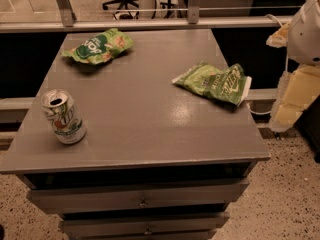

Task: Move green jalapeno chip bag near green rice chip bag

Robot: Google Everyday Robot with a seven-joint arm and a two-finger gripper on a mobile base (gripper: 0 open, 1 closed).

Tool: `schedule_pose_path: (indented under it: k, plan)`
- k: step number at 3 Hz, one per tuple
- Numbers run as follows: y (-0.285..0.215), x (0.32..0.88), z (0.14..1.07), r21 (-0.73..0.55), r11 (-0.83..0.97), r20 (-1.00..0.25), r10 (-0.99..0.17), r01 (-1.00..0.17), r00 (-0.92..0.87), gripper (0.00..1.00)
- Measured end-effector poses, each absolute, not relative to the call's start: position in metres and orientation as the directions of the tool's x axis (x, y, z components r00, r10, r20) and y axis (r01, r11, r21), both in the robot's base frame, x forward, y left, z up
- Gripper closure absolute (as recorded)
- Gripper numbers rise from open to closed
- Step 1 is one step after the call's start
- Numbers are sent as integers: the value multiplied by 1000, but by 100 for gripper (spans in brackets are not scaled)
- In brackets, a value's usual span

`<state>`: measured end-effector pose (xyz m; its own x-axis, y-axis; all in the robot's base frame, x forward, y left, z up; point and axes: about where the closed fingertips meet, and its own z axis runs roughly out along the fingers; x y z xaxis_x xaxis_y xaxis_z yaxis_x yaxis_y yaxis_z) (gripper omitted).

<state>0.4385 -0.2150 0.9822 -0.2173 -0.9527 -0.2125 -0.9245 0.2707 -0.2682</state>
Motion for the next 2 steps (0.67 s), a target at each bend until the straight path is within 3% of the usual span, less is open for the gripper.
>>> schedule_pose_path:
  k: [2]
  plan:
    - [-212, 453, 983, -275, 252, -236, -953, -928, -189, 0]
